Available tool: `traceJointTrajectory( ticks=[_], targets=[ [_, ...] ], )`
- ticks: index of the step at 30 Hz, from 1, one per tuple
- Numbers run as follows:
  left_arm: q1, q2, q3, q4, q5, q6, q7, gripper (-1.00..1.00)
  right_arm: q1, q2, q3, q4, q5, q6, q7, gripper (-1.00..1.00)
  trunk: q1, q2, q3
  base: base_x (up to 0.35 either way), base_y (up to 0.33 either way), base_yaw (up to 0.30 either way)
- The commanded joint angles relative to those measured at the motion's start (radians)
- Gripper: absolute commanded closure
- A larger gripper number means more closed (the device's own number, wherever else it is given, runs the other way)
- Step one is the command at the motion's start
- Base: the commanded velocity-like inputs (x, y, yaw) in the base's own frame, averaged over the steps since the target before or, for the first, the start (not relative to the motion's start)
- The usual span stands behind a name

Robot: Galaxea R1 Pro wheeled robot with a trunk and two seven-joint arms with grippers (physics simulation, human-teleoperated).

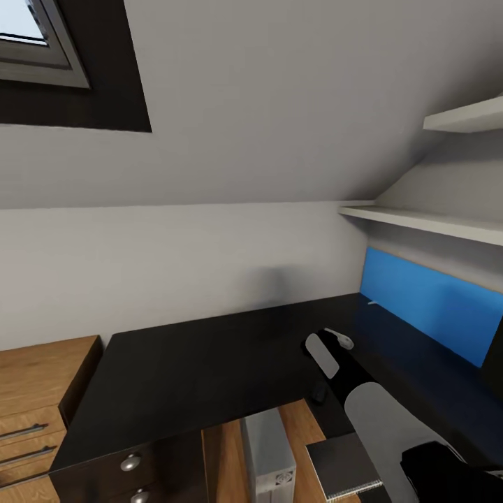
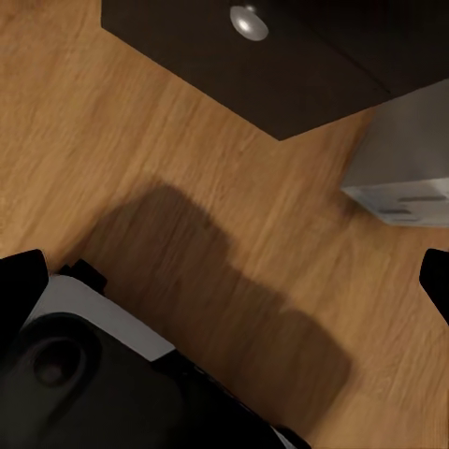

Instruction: In the bedroom, organize the workspace by keeping the computer under the desk, ensuring the monitor is on the desk, placing the keyboard on the desk next to the monitor, placing the mouse on the desk next to the keyboard, moving the folder from the swivel chair onto the desk next to the mouse, stacking the notebook on top of the folder with the pen on top of the notebook, and positioning the swivel chair next to the desk.

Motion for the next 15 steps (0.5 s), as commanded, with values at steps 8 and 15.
traceJointTrajectory(
  ticks=[8,15],
  targets=[
    [0.028,-0.001,-0.002,0.005,0.009,-0.044,-0.043,-1.0,-0.004,-0.001,0.004,0.0,-0.006,0.004,-0.011,-1.0,0.031,-0.057,-0.026,0.0,0.0,0.0],
    [0.042,0.001,-0.002,0.021,0.043,-0.06,-0.133,-1.0,-0.004,-0.001,-0.027,0.001,-0.006,0.005,-0.014,-1.0,0.058,-0.106,-0.05,0.0,0.0,0.032]
  ],
)
